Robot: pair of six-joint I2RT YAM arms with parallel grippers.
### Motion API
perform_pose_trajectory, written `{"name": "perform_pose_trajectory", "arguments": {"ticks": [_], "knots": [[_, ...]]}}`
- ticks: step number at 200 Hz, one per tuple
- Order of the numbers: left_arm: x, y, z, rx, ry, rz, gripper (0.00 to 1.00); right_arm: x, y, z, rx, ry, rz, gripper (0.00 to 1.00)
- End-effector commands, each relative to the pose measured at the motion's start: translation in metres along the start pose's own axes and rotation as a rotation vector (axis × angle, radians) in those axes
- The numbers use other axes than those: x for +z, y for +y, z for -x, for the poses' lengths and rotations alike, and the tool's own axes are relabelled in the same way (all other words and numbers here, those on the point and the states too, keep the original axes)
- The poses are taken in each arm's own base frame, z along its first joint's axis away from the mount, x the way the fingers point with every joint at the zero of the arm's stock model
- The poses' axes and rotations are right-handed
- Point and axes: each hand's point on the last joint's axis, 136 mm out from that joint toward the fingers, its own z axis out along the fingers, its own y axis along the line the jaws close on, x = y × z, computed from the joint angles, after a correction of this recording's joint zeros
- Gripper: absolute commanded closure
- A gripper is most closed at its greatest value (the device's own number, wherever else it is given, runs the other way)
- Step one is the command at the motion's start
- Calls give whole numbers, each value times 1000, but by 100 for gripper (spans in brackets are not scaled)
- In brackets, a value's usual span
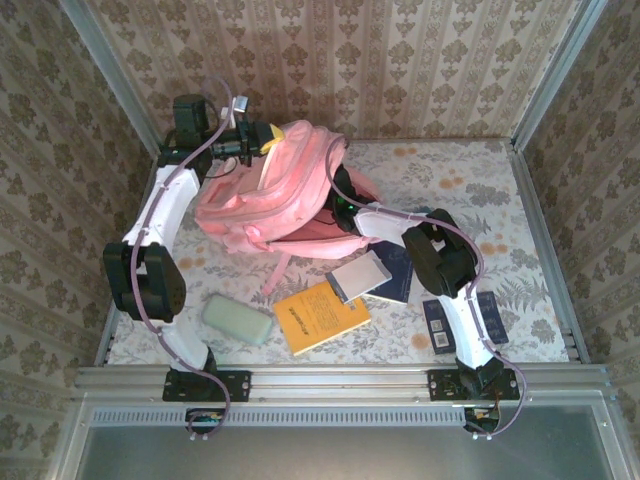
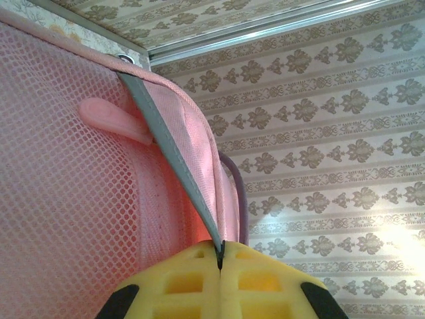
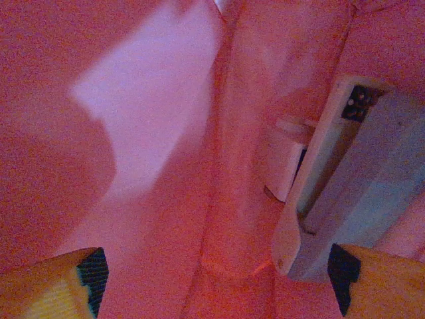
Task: Pack the student bag
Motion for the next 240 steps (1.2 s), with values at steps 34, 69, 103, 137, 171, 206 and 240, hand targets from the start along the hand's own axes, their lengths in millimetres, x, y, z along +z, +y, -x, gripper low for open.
{"name": "perform_pose_trajectory", "arguments": {"ticks": [34,69,103,137,171,206,240], "knots": [[-22,-31,4,147,-47,-25,100,-75,30,10,-151,-37,0,10],[-24,-15,9,131,-74,1,100,-134,23,8,-310,-68,-180,8],[-23,-12,11,135,-96,8,100,-191,-1,15,-446,-135,-415,3],[-13,-2,5,148,-77,34,100,-234,9,6,-656,-167,-464,2],[0,15,-4,158,-35,73,100,-228,29,-74,-986,6,-411,2],[16,31,-14,176,6,105,100,-196,23,-189,-1112,387,-234,4],[19,45,-17,159,4,114,100,-157,-5,-280,-1243,634,-252,0]]}}
